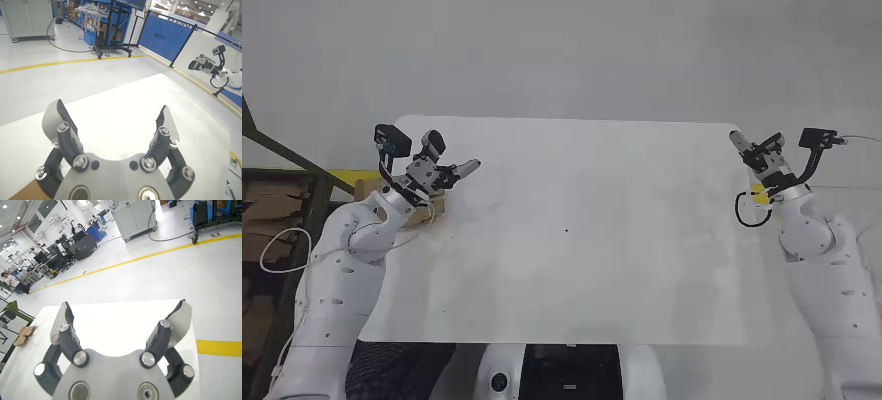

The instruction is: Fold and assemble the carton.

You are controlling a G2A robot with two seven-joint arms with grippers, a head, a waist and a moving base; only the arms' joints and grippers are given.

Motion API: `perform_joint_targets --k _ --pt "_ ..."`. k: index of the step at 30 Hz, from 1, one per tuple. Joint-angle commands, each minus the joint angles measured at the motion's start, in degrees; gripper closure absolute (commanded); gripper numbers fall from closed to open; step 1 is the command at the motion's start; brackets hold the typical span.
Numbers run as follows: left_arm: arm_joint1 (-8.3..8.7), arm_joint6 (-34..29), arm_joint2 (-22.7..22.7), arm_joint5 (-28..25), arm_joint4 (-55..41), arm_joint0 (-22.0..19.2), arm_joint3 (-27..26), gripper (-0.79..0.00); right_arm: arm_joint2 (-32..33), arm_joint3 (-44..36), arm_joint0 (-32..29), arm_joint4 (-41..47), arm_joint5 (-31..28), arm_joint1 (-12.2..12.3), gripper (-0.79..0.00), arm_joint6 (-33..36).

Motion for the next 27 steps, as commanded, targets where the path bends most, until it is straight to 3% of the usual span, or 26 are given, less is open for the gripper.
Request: perform_joint_targets --k 1,9,20,27 --pt "0.00 0.00 0.00 0.00 0.00 0.00 0.00 -0.784 0.00 0.00 0.00 0.00 0.00 0.00 -0.785 0.00" --pt "0.04 -1.59 -0.92 -0.19 -4.89 0.24 1.89 -0.785 0.00 0.00 0.00 0.00 0.00 0.00 -0.785 0.00" --pt "2.15 -29.67 -5.20 -6.69 -39.92 -4.16 15.05 -0.785 0.00 0.00 0.00 0.00 0.00 0.00 -0.785 0.00" --pt "3.40 -39.82 -7.40 -7.09 -51.24 -5.75 21.29 -0.785 0.00 0.00 0.00 0.00 0.00 0.00 -0.785 0.00"
